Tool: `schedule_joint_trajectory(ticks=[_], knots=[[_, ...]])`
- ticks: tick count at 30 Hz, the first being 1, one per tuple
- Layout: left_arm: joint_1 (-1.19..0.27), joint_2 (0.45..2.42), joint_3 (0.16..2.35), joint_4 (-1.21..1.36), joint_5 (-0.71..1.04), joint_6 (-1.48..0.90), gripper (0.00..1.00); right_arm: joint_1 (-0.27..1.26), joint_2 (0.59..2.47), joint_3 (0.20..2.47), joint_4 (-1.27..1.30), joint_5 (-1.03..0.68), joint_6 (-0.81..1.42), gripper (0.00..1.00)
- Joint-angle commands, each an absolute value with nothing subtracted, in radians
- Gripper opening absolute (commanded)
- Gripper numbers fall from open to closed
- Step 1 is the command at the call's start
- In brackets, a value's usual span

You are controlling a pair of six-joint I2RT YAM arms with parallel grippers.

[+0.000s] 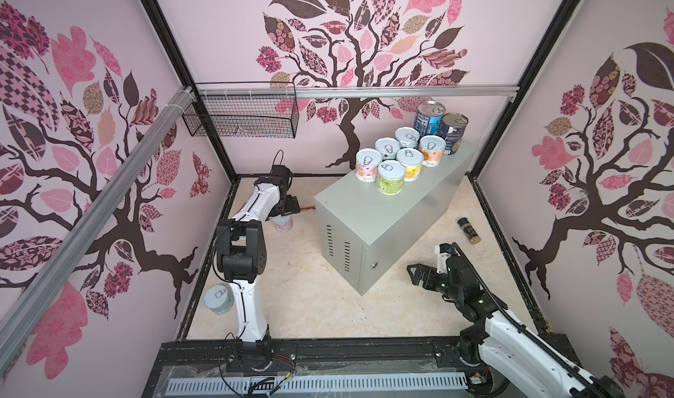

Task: Place and organize the canned foods onto the counter

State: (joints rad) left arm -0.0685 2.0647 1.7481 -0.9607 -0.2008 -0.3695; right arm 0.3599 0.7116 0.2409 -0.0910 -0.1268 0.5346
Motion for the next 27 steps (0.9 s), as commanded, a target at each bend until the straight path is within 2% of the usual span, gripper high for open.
schedule_joint_trajectory(ticks=[1, 16, 27], knots=[[-0.056, 2.086, 1.781, -0.964, -0.220, -0.379, 0.98, 0.367, 0.707, 0.271, -0.103, -0.121, 0.523, 1.00], [-0.041, 2.162, 1.764, -0.913, -0.192, -0.390, 0.98, 0.366, 0.694, 0.274, -0.127, -0.106, 0.520, 1.00], [-0.034, 2.184, 1.738, -0.859, -0.186, -0.394, 0.90, 0.367, 0.696, 0.272, -0.125, -0.104, 0.520, 1.00]])
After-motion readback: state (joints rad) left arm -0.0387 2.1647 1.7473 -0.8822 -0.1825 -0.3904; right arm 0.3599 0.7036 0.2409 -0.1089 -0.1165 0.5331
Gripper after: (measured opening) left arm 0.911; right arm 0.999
